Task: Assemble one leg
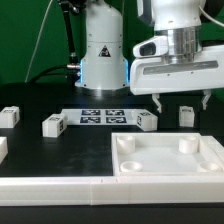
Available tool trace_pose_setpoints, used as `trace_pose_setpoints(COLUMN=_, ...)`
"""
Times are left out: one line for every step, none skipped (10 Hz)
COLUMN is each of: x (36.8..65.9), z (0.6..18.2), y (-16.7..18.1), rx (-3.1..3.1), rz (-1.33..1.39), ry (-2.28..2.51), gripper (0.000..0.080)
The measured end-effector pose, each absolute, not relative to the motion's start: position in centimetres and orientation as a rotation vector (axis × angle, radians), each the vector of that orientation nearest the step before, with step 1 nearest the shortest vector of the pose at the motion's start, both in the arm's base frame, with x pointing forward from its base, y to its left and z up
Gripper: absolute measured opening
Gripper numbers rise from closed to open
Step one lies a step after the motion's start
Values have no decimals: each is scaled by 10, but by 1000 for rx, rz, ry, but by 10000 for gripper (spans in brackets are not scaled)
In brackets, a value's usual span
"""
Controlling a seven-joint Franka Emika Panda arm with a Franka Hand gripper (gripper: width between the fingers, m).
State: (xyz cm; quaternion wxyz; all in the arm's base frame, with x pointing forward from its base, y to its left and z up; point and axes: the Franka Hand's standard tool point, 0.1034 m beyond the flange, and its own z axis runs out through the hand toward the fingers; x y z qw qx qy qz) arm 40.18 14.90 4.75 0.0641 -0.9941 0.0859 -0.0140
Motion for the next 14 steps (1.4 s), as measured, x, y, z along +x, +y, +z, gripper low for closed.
trace_pose_setpoints(x=398, z=51, y=154, rx=-3005, rz=-9, ry=234, gripper=649)
trace_pose_setpoints(x=398, z=50, y=151, rx=-3008, rz=6, ry=228, gripper=649)
trace_pose_setpoints(x=394, z=48, y=149, rx=-3011, rz=131, ry=217, gripper=649)
trace_pose_setpoints(x=396, z=50, y=149, rx=-3004, rz=217, ry=210, gripper=649)
trace_pose_setpoints(x=394, z=50, y=148, rx=-2992, rz=342, ry=198, gripper=649)
trace_pose_setpoints(x=394, z=49, y=147, rx=-2974, rz=447, ry=206, gripper=649)
trace_pose_setpoints(x=392, z=44, y=149, rx=-2949, rz=575, ry=229, gripper=649)
trace_pose_setpoints(x=384, z=40, y=155, rx=-2931, rz=674, ry=222, gripper=649)
trace_pose_setpoints(x=377, z=39, y=158, rx=-2905, rz=790, ry=209, gripper=649)
trace_pose_setpoints(x=375, z=36, y=161, rx=-2882, rz=864, ry=203, gripper=649)
trace_pose_setpoints(x=365, z=35, y=162, rx=-2831, rz=1027, ry=189, gripper=649)
trace_pose_setpoints(x=363, z=33, y=165, rx=-2790, rz=1131, ry=180, gripper=649)
trace_pose_setpoints(x=356, z=32, y=165, rx=-2712, rz=1309, ry=163, gripper=649)
trace_pose_setpoints(x=356, z=24, y=165, rx=-2654, rz=1414, ry=162, gripper=649)
